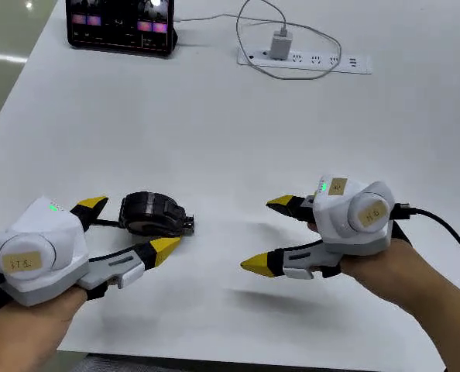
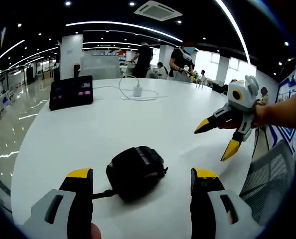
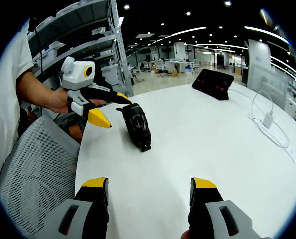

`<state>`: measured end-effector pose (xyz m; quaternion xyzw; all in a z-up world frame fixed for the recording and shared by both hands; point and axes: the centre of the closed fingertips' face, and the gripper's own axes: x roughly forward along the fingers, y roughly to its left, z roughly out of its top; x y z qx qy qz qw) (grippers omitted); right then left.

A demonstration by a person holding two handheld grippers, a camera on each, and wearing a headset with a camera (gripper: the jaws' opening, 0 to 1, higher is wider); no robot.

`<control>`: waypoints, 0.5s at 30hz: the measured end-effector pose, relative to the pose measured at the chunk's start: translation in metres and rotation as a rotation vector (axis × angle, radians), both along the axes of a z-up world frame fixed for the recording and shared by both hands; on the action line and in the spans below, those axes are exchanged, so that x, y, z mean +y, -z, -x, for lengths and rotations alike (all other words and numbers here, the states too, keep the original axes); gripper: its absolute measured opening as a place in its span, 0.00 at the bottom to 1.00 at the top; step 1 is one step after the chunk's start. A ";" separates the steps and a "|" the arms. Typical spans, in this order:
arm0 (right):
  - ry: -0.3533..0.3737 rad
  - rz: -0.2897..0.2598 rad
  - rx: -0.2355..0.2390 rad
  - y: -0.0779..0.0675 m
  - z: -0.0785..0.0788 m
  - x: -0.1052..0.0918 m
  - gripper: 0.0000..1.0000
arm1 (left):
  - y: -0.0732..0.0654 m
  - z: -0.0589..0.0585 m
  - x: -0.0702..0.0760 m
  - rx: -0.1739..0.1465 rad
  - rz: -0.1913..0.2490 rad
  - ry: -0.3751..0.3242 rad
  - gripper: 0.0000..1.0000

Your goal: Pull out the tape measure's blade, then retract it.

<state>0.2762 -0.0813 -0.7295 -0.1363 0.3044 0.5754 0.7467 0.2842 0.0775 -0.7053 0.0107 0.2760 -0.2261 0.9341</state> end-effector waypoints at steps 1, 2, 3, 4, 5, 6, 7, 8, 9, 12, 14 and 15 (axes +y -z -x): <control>0.003 0.000 -0.004 -0.001 0.000 -0.002 0.65 | 0.000 0.001 0.000 0.000 -0.004 0.006 0.77; 0.007 -0.001 -0.005 -0.002 0.000 -0.004 0.65 | 0.000 0.002 0.001 0.003 -0.010 0.015 0.78; 0.010 0.000 -0.008 -0.003 0.000 -0.005 0.66 | 0.000 0.003 0.001 0.002 -0.013 0.019 0.79; 0.014 0.000 -0.012 -0.004 0.000 -0.007 0.66 | -0.001 0.004 0.001 -0.001 -0.021 0.029 0.79; 0.018 0.002 -0.014 -0.005 0.000 -0.008 0.67 | -0.001 0.005 0.001 -0.001 -0.022 0.037 0.79; 0.023 0.003 -0.013 -0.006 0.001 -0.010 0.67 | -0.001 0.006 0.002 0.000 -0.027 0.040 0.79; 0.026 0.003 -0.015 -0.007 0.001 -0.012 0.67 | -0.001 0.007 0.003 -0.003 -0.034 0.043 0.79; 0.029 0.005 -0.017 -0.007 0.001 -0.013 0.67 | -0.001 0.007 0.003 -0.002 -0.037 0.047 0.80; 0.033 0.008 -0.019 -0.008 0.001 -0.015 0.67 | -0.001 0.008 0.004 -0.002 -0.046 0.055 0.80; 0.044 0.015 -0.022 -0.010 0.002 -0.020 0.69 | -0.003 0.011 0.005 -0.015 -0.067 0.076 0.81; 0.050 0.019 -0.025 -0.011 0.003 -0.023 0.70 | -0.005 0.012 0.006 -0.020 -0.080 0.085 0.81; 0.051 0.020 -0.025 -0.012 0.003 -0.024 0.70 | -0.005 0.012 0.006 -0.022 -0.085 0.089 0.82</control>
